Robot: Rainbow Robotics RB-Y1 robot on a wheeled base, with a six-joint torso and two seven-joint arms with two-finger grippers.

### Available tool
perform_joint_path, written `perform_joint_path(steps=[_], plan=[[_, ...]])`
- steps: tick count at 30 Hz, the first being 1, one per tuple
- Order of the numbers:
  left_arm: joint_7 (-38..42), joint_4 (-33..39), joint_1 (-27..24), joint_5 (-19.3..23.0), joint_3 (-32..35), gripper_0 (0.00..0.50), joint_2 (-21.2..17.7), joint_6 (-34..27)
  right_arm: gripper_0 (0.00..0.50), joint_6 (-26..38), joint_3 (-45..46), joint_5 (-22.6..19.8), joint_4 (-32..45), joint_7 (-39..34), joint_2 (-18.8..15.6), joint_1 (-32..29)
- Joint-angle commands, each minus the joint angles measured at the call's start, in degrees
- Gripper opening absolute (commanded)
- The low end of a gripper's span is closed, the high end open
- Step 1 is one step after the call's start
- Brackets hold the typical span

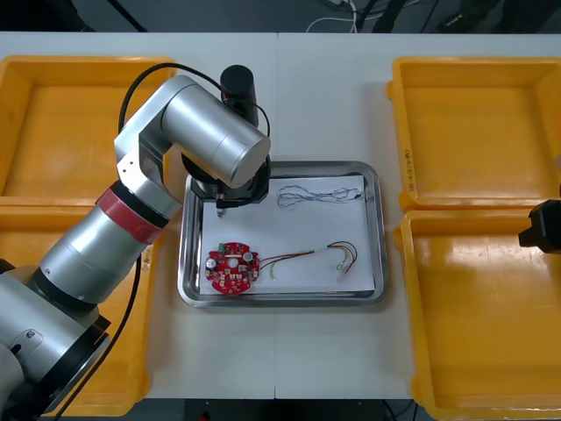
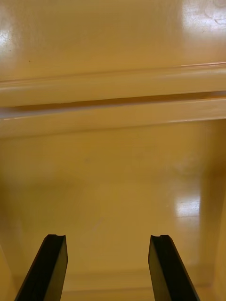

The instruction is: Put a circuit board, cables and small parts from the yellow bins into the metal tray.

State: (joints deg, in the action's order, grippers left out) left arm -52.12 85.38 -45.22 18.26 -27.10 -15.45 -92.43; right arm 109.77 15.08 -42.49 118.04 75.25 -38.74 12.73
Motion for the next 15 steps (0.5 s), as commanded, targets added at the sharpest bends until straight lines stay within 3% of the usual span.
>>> perform_joint_path(steps=[1,2,4,5,6,7,8,15], plan=[[4.1,0.1,-2.5,-0.4,-1.4,0.001,1.5,1.2,0.5,0.0,1.8,-0.6,1.8,0.6,0.3,-0.7],[4.2,0.1,-2.5,-0.2,-1.4,0.007,1.5,1.2,0.5,-0.1,1.8,-0.6,1.8,0.5,0.3,-0.7],[4.6,0.1,-2.5,0.0,-1.5,0.169,1.5,1.2,0.5,-0.3,1.8,-0.6,1.8,0.6,0.3,-0.7],[4.8,0.1,-2.5,0.2,-1.5,0.324,1.5,1.2,0.5,-0.6,1.9,-0.7,1.8,0.6,0.3,-0.7],[5.0,0.1,-2.5,0.2,-1.5,0.411,1.5,1.2,0.5,-1.0,1.9,-0.8,1.8,0.7,0.3,-0.7],[5.1,0.1,-2.5,0.2,-1.5,0.466,1.5,1.2,0.5,-1.1,1.9,-0.8,1.8,0.7,0.3,-0.7],[5.4,0.1,-2.5,0.3,-1.5,0.5,1.5,1.3,0.5,-1.5,1.9,-0.7,1.8,0.6,0.3,-0.7],[6.5,0.6,-2.6,0.8,-1.4,0.5,1.5,1.2,0.5,-3.1,2.0,-0.8,1.8,0.6,0.3,-0.7]])
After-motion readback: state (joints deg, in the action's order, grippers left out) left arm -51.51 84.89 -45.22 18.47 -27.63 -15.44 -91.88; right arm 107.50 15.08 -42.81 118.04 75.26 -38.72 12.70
